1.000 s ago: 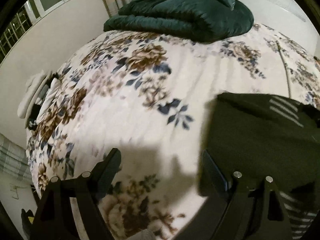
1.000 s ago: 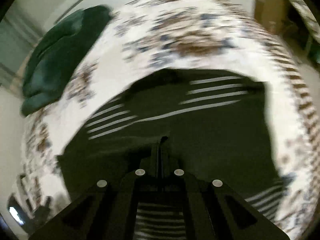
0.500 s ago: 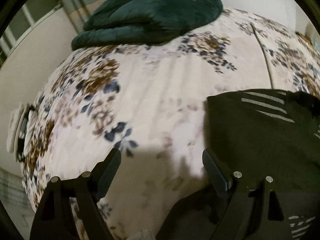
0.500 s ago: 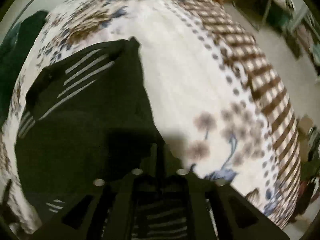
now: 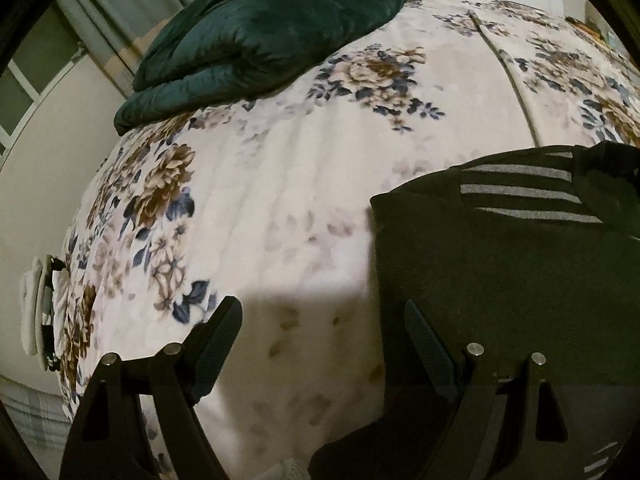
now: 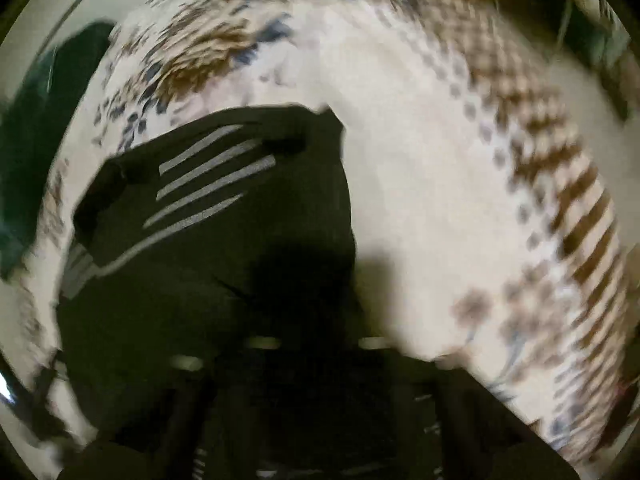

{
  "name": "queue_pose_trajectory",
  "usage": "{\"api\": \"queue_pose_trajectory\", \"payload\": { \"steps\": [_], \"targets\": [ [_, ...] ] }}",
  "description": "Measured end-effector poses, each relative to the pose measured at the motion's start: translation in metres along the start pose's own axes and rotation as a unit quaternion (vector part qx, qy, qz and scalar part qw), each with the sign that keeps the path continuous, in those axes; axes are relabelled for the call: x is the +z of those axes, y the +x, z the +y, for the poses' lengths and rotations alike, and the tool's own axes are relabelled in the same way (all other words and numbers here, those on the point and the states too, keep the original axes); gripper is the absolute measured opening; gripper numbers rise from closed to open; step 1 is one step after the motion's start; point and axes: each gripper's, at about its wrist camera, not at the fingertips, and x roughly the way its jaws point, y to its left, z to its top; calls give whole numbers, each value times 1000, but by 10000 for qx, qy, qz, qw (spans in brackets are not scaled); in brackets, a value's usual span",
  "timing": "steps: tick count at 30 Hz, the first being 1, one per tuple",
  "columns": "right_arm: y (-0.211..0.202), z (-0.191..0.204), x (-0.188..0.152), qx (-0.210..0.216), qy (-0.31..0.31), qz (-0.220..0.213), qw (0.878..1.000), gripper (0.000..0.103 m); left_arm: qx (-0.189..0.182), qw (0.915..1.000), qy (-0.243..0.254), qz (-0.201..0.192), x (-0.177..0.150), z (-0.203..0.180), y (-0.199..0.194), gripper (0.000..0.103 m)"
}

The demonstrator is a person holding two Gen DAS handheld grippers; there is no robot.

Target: Fold small clothes

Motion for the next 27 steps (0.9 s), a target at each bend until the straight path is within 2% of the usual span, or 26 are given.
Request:
{"api": "queue_pose_trajectory", "payload": {
  "steps": [2, 4, 6, 8, 10, 14, 21, 23, 27],
  "targets": [
    [-20, 7, -2, -78, -132, -346, 9993, 2, -6, 10000, 8, -40, 1, 1, -1, 83],
    [-36, 4, 0, -156, -3, -613, 9980, 2, 0, 10000, -19, -75, 4, 2, 0, 83],
    [-38, -5, 7, -230, 148, -688, 9973, 2, 16, 10000, -42, -73, 7, 3, 2, 83],
    [-25, -17, 11, -127, 277, -410, 9987, 2, 12, 10000, -74, -30, 9, 3, 6, 83],
    [-12, -34, 15, 36, 580, -25, 9983, 10, -2, 9999, -97, -54, 9, 6, 4, 83],
    [-29, -60, -5, 378, 729, 88, 9966, 44, -129, 9996, -76, -233, -3, 11, -17, 83],
    [-53, -120, -86, 535, 934, 703, 9917, 45, -473, 9986, 91, -213, -52, 8, -61, 83],
    [-52, -127, -94, 581, 869, 746, 9917, 45, -555, 9982, 145, -165, -67, 3, -72, 83],
    [-45, -131, -98, 1022, 632, 805, 9895, 45, -603, 9977, 290, -105, -104, -11, -104, 83]
  ]
}}
